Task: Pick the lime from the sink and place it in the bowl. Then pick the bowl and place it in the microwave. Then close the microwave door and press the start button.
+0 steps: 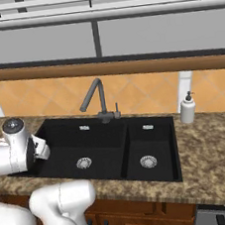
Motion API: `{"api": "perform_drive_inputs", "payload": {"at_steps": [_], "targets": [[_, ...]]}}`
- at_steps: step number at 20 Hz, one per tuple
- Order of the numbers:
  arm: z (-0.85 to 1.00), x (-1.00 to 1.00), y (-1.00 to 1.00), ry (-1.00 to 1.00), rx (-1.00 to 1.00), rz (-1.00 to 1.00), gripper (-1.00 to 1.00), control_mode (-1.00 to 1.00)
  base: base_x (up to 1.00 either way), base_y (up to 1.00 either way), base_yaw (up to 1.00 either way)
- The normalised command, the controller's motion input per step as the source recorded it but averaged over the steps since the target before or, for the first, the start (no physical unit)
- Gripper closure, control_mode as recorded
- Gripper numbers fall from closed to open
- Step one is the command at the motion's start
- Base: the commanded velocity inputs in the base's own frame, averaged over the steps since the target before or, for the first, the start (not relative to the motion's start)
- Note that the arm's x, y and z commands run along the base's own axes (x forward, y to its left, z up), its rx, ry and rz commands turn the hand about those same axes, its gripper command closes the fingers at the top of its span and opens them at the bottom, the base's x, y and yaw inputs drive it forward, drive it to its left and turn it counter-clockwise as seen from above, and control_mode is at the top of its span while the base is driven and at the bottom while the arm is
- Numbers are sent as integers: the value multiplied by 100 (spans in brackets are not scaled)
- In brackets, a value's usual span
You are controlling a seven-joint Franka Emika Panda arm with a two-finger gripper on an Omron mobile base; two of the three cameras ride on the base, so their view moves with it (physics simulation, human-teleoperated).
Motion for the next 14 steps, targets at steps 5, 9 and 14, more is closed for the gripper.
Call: {"api": "perform_drive_inputs", "payload": {"at_steps": [5, 9, 14], "targets": [[83, -2, 71, 3, -1, 0, 100, -100, 0, 0, 0], [35, -2, 84, 1, -5, 2, 100, -100, 0, 0, 0], [-1, 0, 92, 5, -6, 4, 100, -100, 0, 0, 0]]}}
